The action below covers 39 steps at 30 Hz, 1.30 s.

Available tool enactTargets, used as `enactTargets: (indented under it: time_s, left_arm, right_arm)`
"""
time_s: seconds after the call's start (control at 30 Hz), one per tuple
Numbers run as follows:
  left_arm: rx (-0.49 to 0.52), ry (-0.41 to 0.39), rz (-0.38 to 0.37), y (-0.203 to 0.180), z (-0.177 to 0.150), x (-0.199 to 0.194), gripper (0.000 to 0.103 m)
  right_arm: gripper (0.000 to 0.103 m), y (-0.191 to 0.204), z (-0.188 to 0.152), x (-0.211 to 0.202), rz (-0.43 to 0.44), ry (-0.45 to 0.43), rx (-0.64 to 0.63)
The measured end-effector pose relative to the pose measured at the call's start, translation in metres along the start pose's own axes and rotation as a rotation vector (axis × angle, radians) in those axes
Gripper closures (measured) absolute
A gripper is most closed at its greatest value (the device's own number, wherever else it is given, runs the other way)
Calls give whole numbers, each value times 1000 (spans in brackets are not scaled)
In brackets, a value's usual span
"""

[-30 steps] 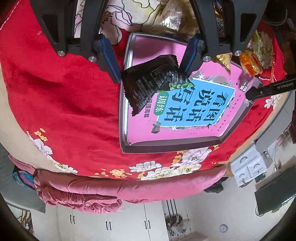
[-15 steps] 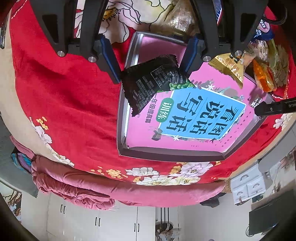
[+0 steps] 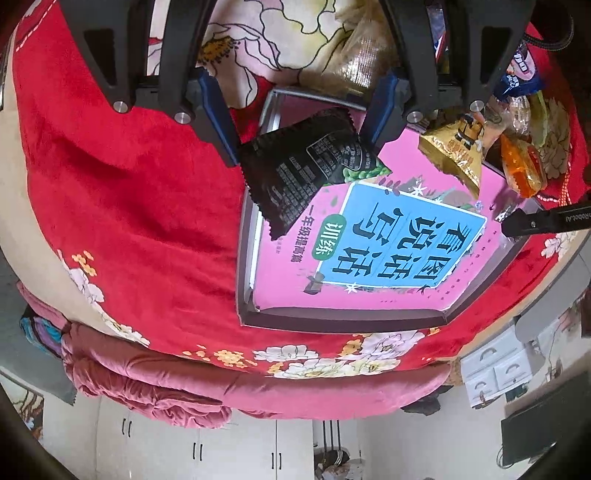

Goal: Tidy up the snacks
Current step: 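Lower both held snacks onto the pink book in the tray and open both tools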

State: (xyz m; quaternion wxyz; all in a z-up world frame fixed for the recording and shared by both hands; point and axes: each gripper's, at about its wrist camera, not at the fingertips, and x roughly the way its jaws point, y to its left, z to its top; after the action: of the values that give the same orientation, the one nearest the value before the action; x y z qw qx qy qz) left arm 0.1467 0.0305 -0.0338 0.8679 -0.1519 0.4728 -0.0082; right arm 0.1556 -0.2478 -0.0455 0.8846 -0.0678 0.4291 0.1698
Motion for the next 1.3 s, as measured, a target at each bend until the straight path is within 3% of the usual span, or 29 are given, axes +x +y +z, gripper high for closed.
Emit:
enactTargets:
  time_s: [0.5,0.9,1.3]
  left_arm:
    - [3,34,1,-2,-4,4,67]
    - [-14,37,-10,1,-3,0,56]
    - [-9,27,-34,-2,-2,-7,54]
  right_arm:
    - [36,-22,-6,-4,84,28,142]
    - [34,-22,-8,-10,88,23,144]
    - [32,-20,-10,-16,87,12,130]
